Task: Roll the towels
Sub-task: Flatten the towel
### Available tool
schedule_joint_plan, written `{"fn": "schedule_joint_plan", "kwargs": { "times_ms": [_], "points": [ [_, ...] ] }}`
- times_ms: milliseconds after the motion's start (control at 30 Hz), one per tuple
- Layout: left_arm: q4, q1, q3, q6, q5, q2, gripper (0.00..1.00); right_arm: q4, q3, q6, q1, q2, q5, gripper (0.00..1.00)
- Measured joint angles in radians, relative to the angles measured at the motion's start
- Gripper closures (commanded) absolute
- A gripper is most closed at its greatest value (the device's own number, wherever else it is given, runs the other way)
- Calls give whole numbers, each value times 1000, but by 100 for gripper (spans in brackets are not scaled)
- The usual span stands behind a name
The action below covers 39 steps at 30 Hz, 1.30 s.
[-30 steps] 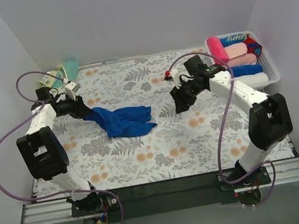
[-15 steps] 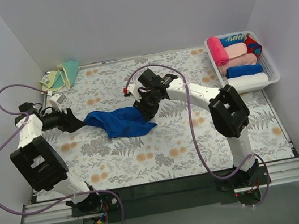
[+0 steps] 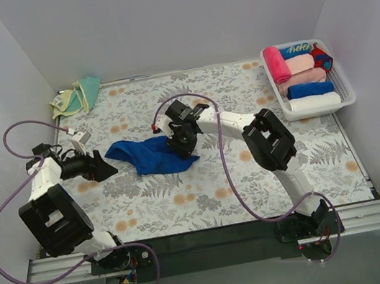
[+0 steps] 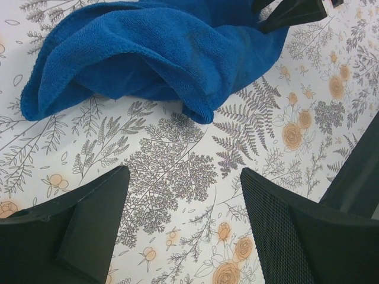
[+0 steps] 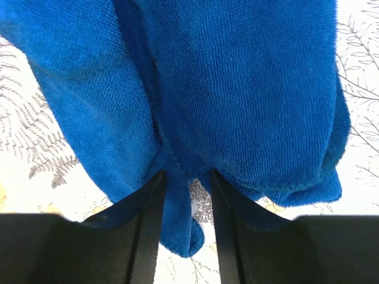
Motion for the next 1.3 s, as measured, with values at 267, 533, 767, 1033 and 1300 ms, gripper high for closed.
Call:
{"fn": "schedule_joint_plan", "kwargs": {
  "times_ms": [267, 533, 767, 1033, 1300],
  "points": [
    [33, 0, -53, -18, -14, -14, 29, 11, 18, 4, 18, 17, 42, 66],
    [48, 0, -80, -20, -28, -14, 29, 35, 16, 10, 34, 10, 124, 65],
    [54, 0, -96, -22, -32, -31, 29, 107, -41, -18, 105, -60, 243, 60],
    [55, 0, -98, -26, -35, -38, 29, 152, -51, -80, 142, -64, 311, 61],
    [56, 0, -98, -25, -35, -38, 29, 165, -138, -123, 130, -71, 332, 70]
  ]
}}
